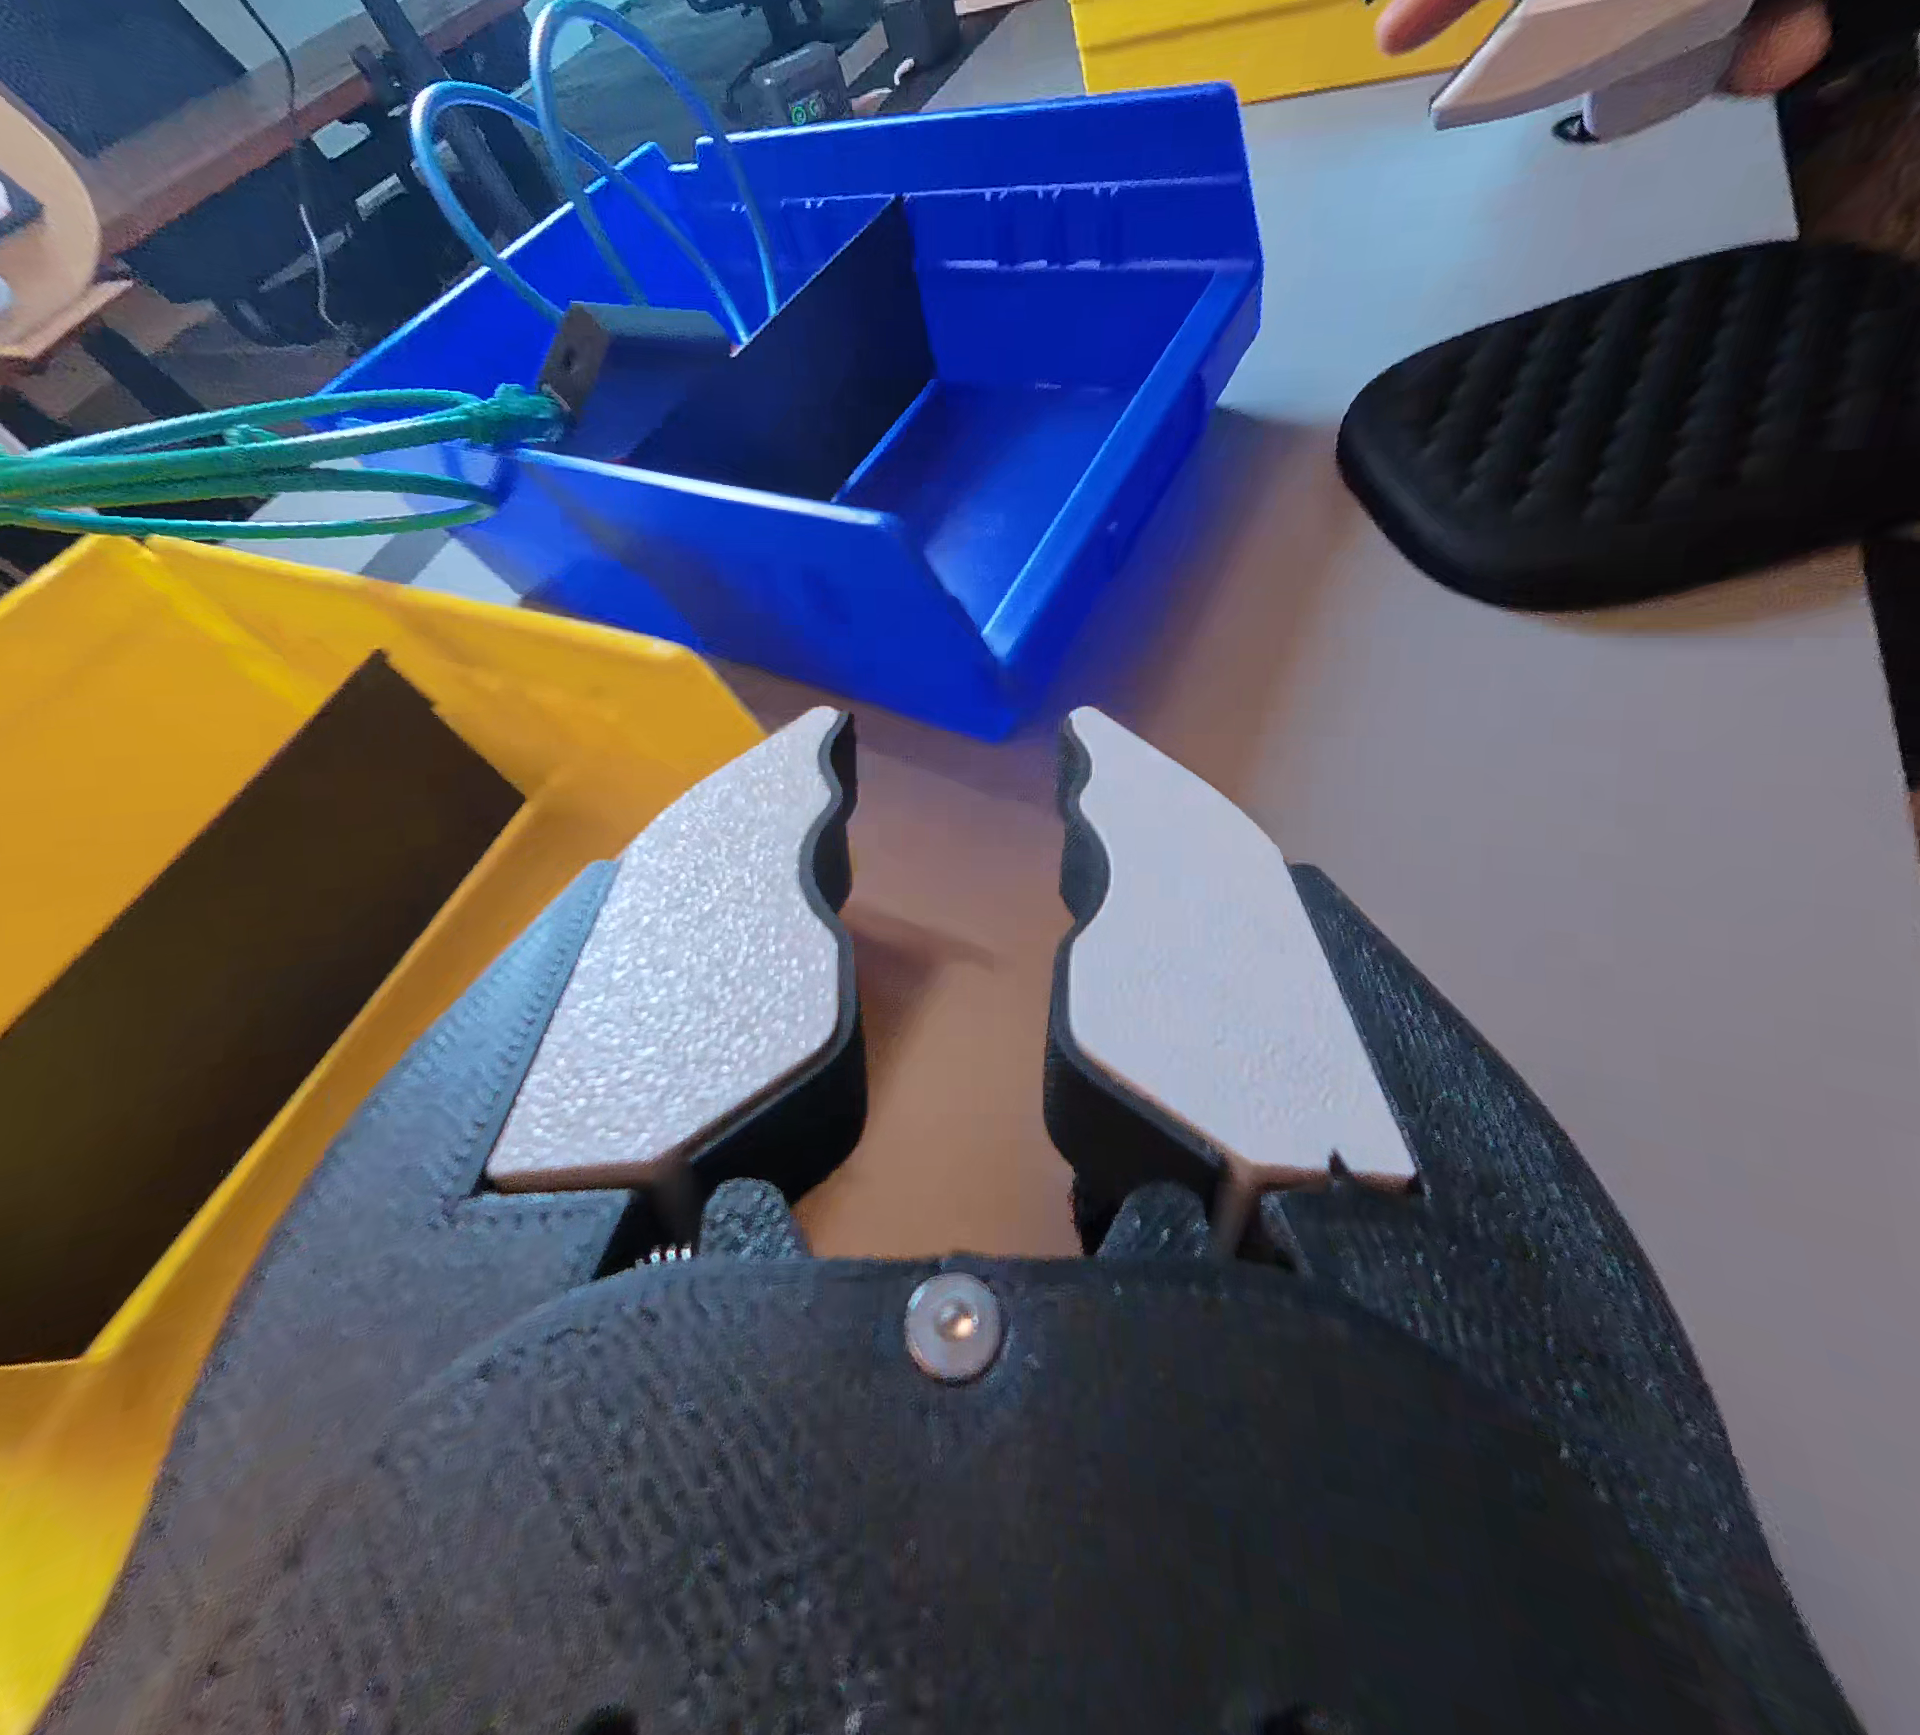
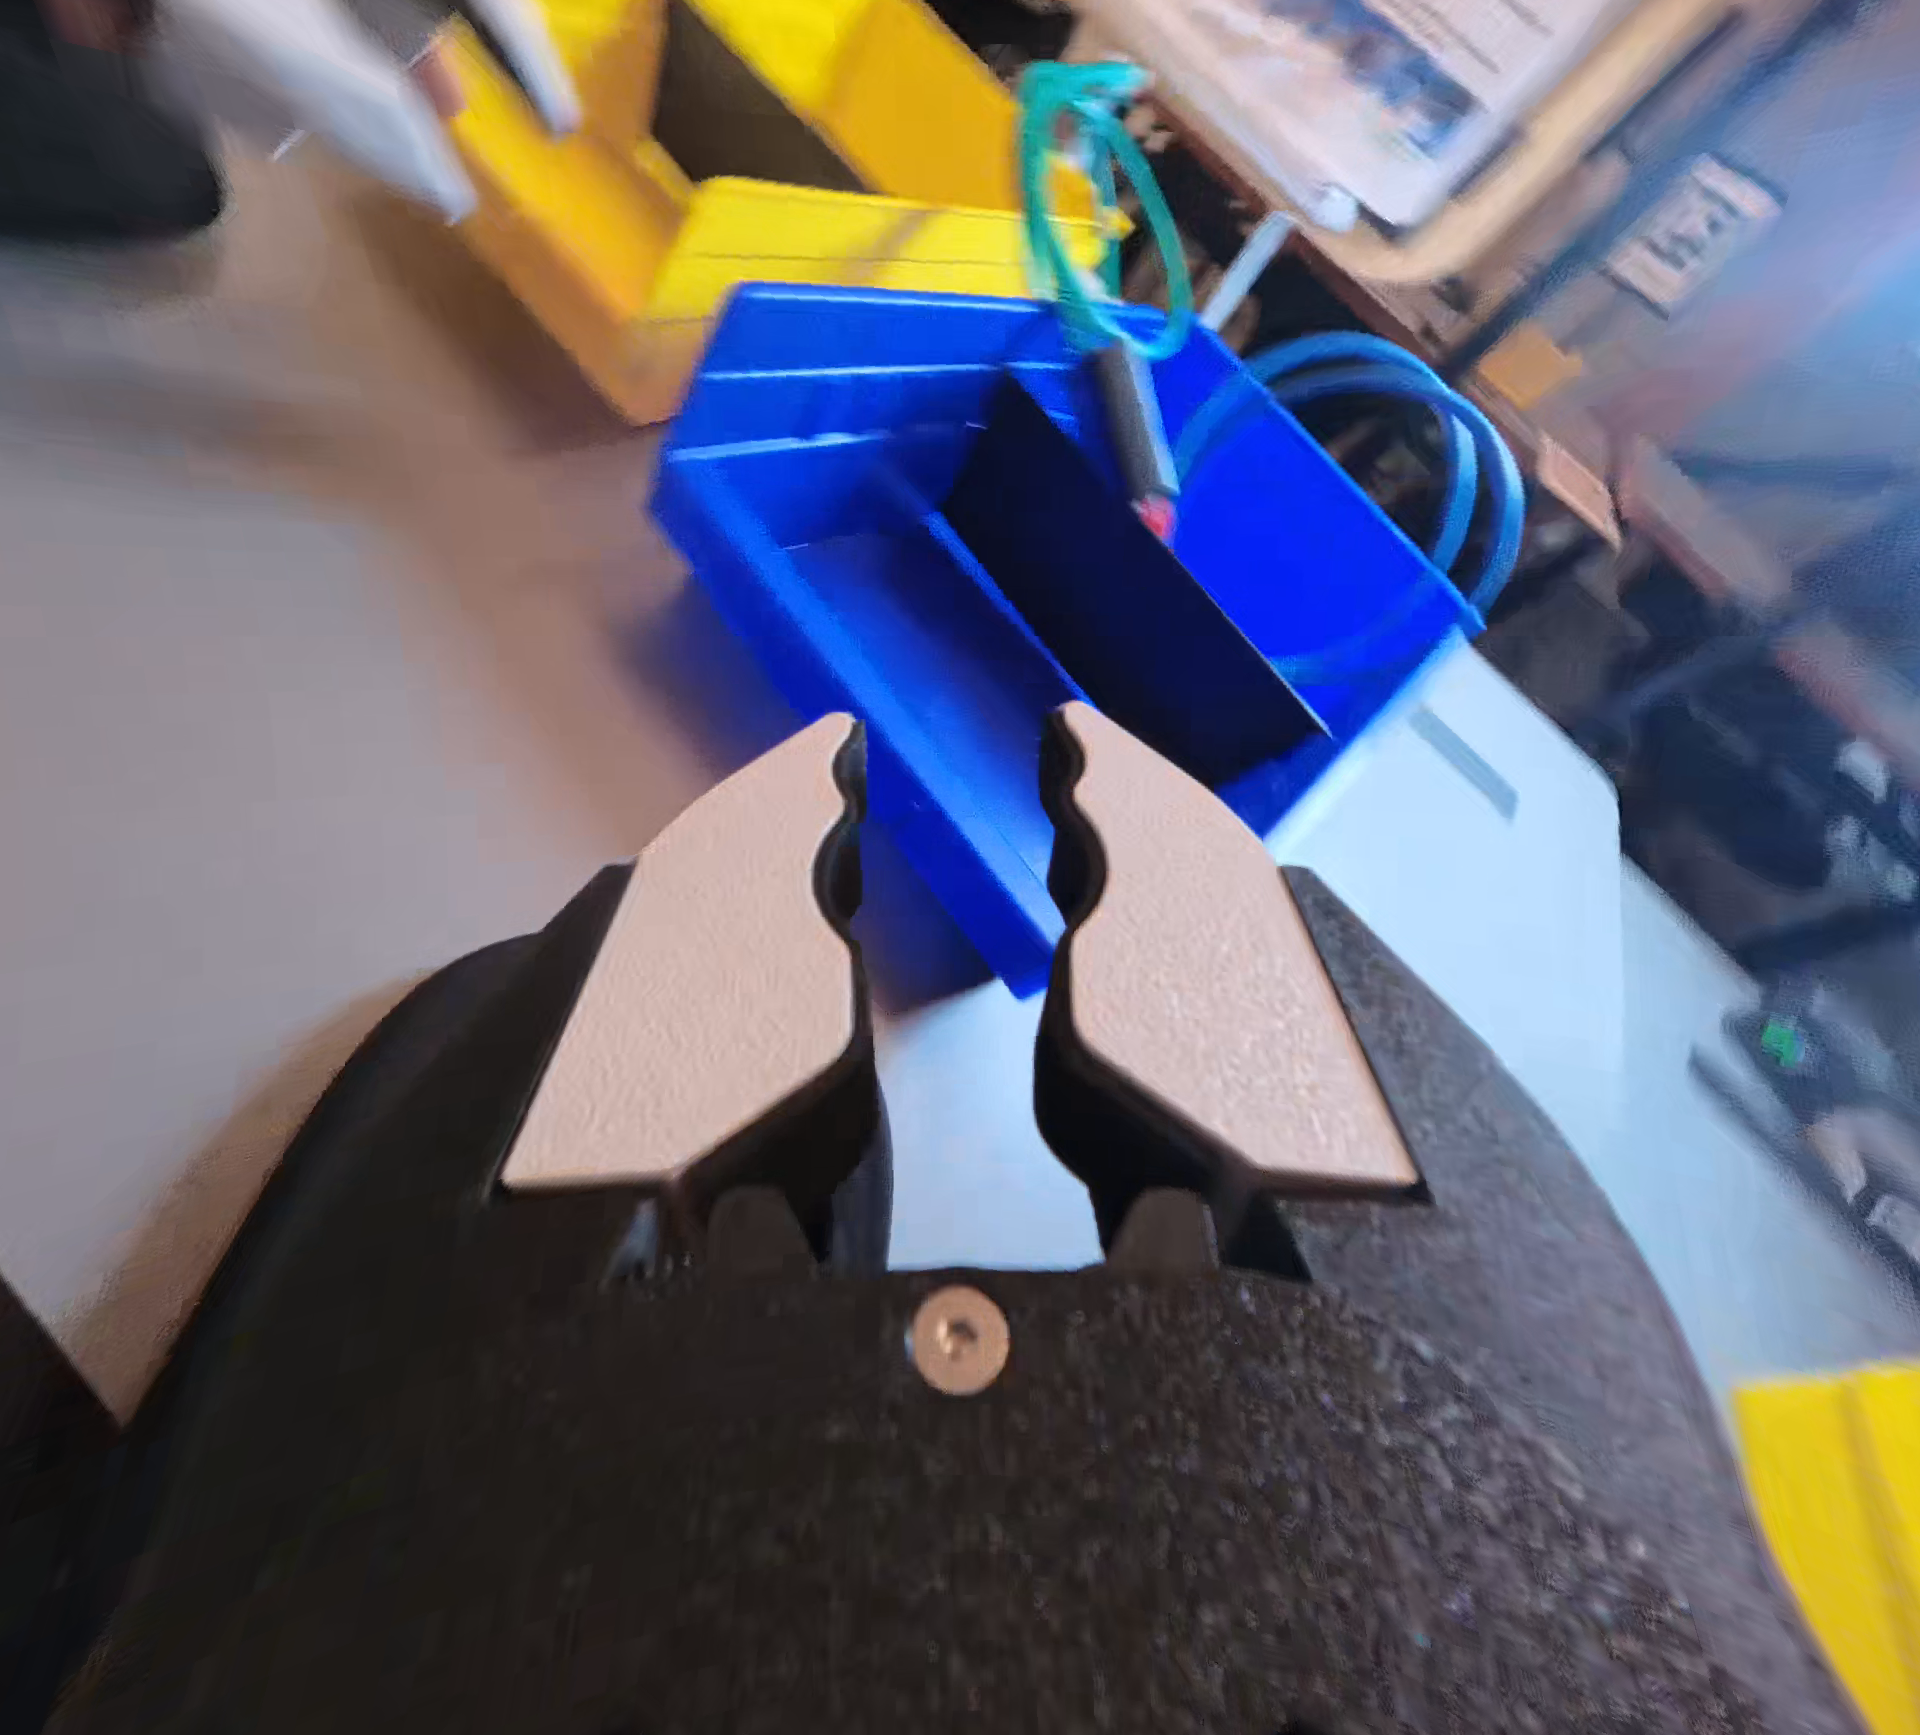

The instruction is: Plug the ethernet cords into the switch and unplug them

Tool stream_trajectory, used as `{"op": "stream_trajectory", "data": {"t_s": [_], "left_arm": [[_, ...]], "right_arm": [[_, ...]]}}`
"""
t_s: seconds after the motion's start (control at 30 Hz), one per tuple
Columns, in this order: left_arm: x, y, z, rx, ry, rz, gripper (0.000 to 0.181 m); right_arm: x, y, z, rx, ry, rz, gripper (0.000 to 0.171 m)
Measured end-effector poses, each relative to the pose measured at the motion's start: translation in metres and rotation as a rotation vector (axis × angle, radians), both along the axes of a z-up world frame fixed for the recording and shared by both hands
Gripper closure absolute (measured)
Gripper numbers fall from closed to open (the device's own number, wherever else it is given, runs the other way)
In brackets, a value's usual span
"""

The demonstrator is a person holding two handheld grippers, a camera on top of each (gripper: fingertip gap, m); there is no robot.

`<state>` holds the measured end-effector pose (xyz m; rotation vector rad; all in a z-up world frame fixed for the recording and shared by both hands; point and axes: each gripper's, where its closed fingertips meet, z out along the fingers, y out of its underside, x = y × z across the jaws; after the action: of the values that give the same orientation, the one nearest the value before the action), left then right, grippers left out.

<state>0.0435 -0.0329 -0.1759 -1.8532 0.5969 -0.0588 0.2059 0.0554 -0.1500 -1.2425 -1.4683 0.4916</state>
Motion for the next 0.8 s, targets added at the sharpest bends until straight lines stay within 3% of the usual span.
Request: {"op": "stream_trajectory", "data": {"t_s": [0.03, 0.13, 0.33, 0.4, 0.47, 0.57, 0.7, 0.8], "left_arm": [[0.006, 0.003, -0.002, -0.001, -0.021, 0.011, 0.144], [0.016, 0.019, -0.013, -0.029, -0.044, 0.049, 0.141], [0.020, 0.071, -0.037, -0.121, -0.167, 0.192, 0.136], [0.022, 0.083, -0.036, -0.106, -0.203, 0.249, 0.130], [0.015, 0.091, -0.036, -0.081, -0.167, 0.319, 0.147], [0.012, 0.096, -0.035, -0.041, -0.160, 0.375, 0.154], [0.036, 0.084, -0.030, 0.007, 0.018, 0.333, 0.156], [0.061, 0.066, -0.002, 0.098, 0.031, 0.284, 0.156]], "right_arm": [[0.011, 0.012, 0.001, -0.067, 0.063, -0.055, 0.135], [0.030, 0.043, -0.006, -0.208, 0.163, -0.170, 0.125], [-0.001, 0.100, -0.037, -0.369, 0.092, -0.279, 0.115], [-0.017, 0.106, -0.049, -0.435, 0.048, -0.269, 0.123], [-0.025, 0.116, -0.052, -0.405, 0.050, -0.316, 0.138], [-0.022, 0.122, -0.049, -0.368, 0.065, -0.373, 0.148], [0.002, 0.113, -0.023, -0.281, 0.148, -0.424, 0.158], [0.031, 0.090, 0.007, -0.235, 0.224, -0.441, 0.158]]}}
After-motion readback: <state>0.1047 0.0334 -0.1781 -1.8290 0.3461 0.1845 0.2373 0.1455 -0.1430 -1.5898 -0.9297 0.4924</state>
